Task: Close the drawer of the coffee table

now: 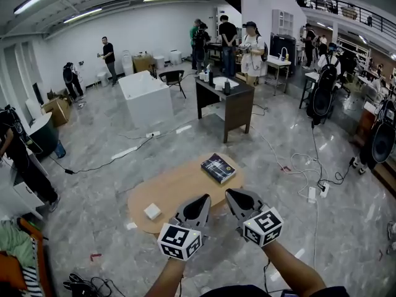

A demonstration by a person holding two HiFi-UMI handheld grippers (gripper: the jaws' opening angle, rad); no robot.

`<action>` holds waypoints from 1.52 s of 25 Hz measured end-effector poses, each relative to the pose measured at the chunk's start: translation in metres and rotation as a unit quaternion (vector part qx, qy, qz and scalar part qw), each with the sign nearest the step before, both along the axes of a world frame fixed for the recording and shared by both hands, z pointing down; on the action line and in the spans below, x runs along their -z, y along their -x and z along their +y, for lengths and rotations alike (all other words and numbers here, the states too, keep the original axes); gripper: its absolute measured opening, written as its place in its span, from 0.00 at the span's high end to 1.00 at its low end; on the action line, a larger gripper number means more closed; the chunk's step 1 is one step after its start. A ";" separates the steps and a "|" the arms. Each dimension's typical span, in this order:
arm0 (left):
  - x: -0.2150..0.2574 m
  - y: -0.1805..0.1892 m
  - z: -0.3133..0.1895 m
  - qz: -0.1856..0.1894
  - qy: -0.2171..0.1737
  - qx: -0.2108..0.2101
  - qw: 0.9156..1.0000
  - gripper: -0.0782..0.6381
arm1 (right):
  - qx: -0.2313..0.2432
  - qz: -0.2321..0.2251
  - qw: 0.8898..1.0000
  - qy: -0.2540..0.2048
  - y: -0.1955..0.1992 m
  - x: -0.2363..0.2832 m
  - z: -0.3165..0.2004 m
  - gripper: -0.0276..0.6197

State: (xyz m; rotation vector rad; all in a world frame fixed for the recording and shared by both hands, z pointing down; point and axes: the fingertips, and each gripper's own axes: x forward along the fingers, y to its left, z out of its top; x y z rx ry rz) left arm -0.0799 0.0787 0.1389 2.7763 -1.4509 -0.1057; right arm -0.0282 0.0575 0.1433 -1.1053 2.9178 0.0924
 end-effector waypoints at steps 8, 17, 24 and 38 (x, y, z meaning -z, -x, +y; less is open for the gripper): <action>0.015 -0.029 -0.008 0.002 -0.006 0.000 1.000 0.89 | -0.002 -0.009 1.000 -0.010 -0.031 0.019 -0.009 0.94; 0.019 -0.043 -0.005 0.004 -0.010 0.007 1.000 0.89 | 0.010 -0.008 1.000 -0.009 -0.043 0.020 -0.001 0.94; 0.020 -0.055 0.003 0.008 -0.009 0.005 1.000 0.89 | 0.009 -0.008 1.000 -0.009 -0.054 0.021 0.008 0.94; 0.016 -0.069 0.003 0.006 -0.005 -0.002 1.000 0.89 | 0.004 -0.014 1.000 -0.009 -0.065 0.019 0.008 0.94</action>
